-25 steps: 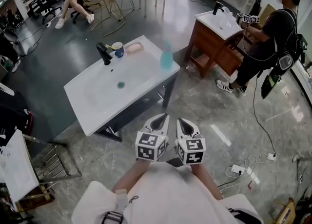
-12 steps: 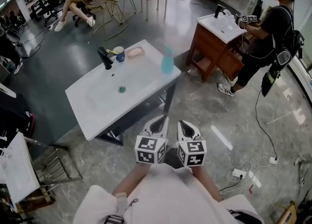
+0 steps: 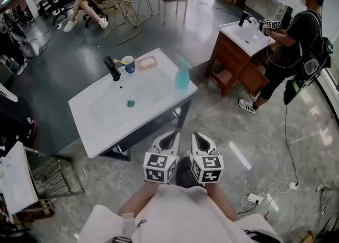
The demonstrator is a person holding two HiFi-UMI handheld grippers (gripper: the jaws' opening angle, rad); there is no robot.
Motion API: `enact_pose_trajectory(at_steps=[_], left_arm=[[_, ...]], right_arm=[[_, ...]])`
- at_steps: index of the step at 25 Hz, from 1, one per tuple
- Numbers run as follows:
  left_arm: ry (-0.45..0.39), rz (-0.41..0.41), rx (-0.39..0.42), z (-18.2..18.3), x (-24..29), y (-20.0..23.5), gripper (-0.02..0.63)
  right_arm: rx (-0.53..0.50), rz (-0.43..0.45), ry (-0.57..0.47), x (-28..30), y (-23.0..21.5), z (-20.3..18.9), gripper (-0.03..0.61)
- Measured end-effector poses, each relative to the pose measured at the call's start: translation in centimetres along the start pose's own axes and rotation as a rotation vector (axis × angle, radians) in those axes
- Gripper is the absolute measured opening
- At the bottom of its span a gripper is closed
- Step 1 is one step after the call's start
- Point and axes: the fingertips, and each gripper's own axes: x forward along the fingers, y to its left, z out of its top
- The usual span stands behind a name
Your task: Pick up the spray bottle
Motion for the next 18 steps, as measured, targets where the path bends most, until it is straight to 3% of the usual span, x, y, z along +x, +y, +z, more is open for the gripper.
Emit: enact_pose_trajectory(at_steps=[4, 10, 18], left_arm=[[0.007, 0.022, -0.012, 0.6, 2.2, 0.9, 0.026], [-0.053, -0.001, -0.025, 2.1, 5.0, 1.1, 0.026], [-0.015, 0.044, -0.053, 2.5, 8.0, 2.7, 0.026]], right_arm=[[0.002, 0.017, 0.001, 1.8, -1.4, 0.6, 0.028], [0.003, 0.037, 0.028, 4.6, -3.4, 0.7, 0.028], [-0.014, 0.066, 0.033, 7.3, -4.9, 2.1, 0.028]])
